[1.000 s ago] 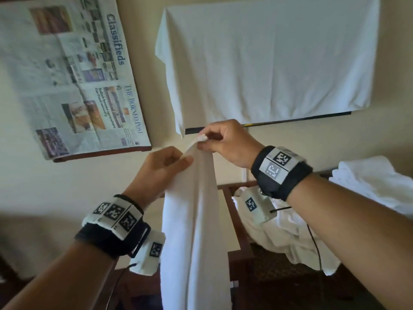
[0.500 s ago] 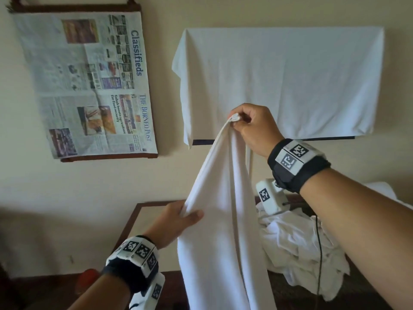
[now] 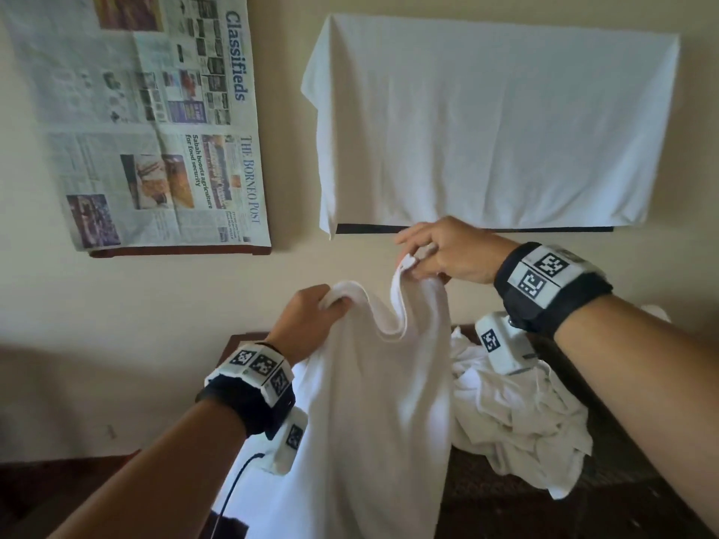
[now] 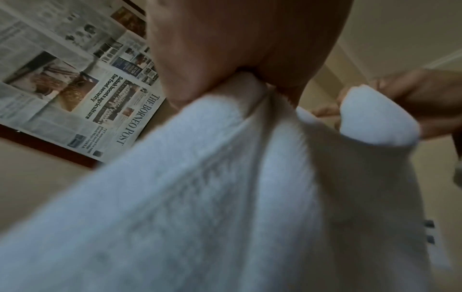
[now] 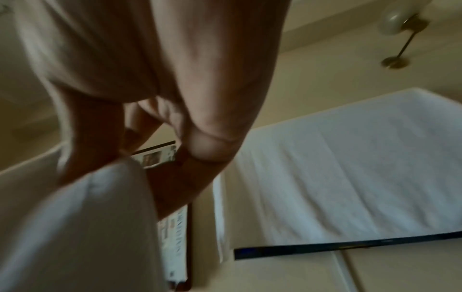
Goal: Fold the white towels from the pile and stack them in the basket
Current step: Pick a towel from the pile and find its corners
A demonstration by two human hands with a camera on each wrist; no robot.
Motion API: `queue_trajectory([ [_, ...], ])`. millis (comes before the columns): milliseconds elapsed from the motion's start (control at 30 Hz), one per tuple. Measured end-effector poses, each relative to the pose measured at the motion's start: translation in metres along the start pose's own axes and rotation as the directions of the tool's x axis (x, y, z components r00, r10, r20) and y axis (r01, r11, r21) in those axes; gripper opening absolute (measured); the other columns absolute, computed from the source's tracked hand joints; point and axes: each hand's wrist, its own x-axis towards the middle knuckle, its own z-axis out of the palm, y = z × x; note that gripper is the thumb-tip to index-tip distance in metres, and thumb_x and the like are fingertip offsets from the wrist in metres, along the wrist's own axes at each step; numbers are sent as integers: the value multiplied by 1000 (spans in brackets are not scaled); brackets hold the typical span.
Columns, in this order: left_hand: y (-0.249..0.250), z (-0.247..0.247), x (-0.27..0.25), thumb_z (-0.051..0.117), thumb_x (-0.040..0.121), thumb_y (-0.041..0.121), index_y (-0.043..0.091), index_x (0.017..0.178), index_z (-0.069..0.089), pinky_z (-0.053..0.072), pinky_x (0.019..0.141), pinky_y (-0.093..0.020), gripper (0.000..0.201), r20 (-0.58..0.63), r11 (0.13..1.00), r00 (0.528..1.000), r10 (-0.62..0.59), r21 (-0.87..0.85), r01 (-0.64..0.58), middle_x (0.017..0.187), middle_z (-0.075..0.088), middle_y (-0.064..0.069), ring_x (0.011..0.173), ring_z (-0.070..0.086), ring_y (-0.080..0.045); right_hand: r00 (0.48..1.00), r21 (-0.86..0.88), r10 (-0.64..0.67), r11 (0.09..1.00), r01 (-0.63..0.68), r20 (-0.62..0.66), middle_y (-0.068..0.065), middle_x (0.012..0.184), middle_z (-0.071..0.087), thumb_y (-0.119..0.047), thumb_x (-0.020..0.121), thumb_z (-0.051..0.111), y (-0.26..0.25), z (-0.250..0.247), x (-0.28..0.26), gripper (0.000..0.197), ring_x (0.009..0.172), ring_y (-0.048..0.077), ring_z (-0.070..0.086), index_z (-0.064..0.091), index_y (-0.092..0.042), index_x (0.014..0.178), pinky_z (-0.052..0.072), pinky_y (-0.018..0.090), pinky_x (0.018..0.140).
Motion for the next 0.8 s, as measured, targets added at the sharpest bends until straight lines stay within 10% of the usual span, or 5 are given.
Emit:
queue_trajectory([
  [133,19,-21,13,71,87,27,11,71,52,33,58,-28,30,13,991,999,46,-126,-44,67,44,-1,64,41,-14,965,-124,-72,987,106,250,-3,108,71,-13,80,78,-17,64,7,14,71,-5,61,78,-22,91,52,20,65],
  [367,-36,-80,-12,79,80,33,18,78,64,47,55,-27,22,144,920,989,-10,-387,66,77,70,-9,65,61,-19,987,-215,-135,970,113,-90,5,91,67,3,84,62,-59,89,55,13,81,16,58,72,1,93,42,8,62],
  [500,-125,-96,-45,72,79,33,19,88,70,58,64,-46,17,82,979,988,-131,-144,142,81,74,-9,68,70,-31,952,-165,-155,980,114,-265,1,93,66,1,84,63,-87,85,84,21,90,16,62,74,-3,101,44,19,79],
  [633,-197,-111,-71,68,89,21,30,83,64,51,62,-35,11,-101,962,973,-207,161,221,70,65,3,65,62,-14,920,-182,-130,981,65,-370,11,96,72,-1,81,65,-91,90,109,17,93,22,66,75,-2,94,53,31,88],
  [800,-243,-160,-94,69,83,8,34,78,61,53,60,-37,27,72,924,956,-285,286,254,71,66,-2,61,62,-14,865,-290,38,934,-208,-500,22,91,68,-3,83,56,-68,92,112,17,90,34,63,71,5,88,42,27,73],
])
